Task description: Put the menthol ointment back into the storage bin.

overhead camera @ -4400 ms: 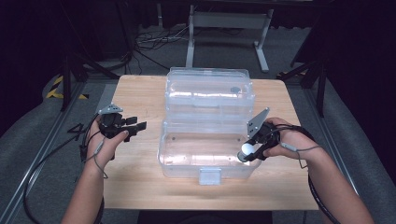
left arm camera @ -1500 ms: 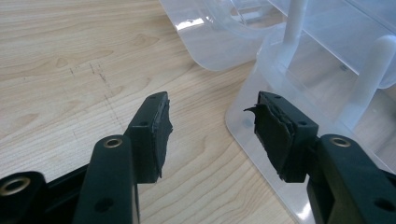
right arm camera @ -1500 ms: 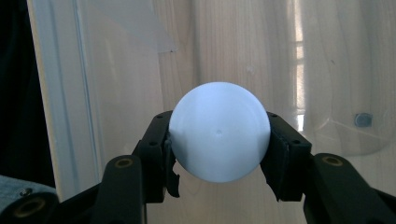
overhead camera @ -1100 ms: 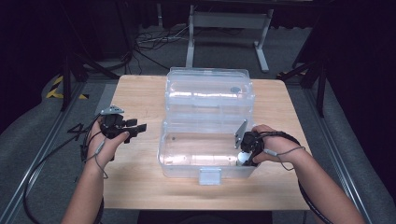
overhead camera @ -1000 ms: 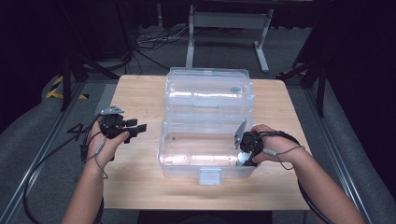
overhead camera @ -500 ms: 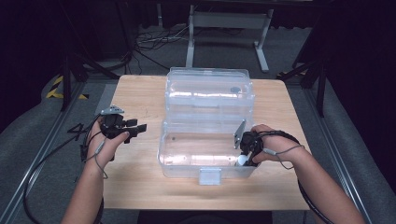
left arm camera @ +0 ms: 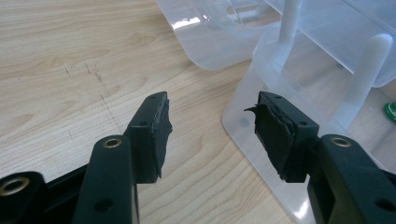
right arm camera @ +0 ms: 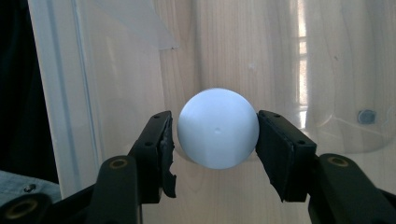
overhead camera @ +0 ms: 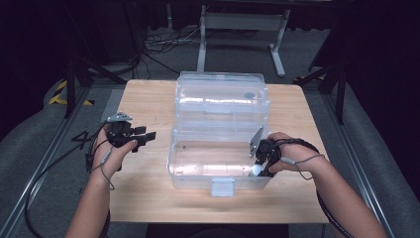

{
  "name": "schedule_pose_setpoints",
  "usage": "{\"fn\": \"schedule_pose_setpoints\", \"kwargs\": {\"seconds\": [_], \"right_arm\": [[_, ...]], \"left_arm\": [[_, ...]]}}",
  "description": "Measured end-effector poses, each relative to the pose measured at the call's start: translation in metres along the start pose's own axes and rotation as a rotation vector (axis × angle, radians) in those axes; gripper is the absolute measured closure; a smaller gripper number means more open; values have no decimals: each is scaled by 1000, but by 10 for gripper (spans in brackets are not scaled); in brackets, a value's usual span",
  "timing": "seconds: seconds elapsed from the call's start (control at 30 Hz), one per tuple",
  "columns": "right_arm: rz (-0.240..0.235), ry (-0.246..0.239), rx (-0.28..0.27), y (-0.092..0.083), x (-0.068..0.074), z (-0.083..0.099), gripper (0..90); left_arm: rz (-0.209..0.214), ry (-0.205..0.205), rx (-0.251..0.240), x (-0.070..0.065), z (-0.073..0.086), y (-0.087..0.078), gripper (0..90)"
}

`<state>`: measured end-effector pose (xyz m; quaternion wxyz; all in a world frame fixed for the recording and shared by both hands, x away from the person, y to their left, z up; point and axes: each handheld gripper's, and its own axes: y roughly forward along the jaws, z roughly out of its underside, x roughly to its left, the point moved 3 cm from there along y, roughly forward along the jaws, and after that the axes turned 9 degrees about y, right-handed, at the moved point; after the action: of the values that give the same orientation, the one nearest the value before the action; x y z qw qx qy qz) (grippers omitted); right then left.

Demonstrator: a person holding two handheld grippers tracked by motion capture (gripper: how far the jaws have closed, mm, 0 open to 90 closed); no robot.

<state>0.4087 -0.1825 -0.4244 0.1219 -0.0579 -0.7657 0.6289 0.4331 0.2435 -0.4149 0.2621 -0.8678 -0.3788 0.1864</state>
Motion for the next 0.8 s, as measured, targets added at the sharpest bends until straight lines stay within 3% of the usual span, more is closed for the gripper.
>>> {"fn": "schedule_pose_setpoints", "kwargs": {"seconds": [0.3, 0.37, 0.8], "right_arm": [[8, 8, -69, -14, 0, 1, 470], [14, 28, -83, -18, 0, 2, 471], [43, 69, -253, -45, -3, -2, 461]], "left_arm": [[8, 12, -6, -5, -3, -2, 460], [10, 14, -9, -5, -3, -2, 460], [6, 5, -14, -5, -1, -6, 461]]}}
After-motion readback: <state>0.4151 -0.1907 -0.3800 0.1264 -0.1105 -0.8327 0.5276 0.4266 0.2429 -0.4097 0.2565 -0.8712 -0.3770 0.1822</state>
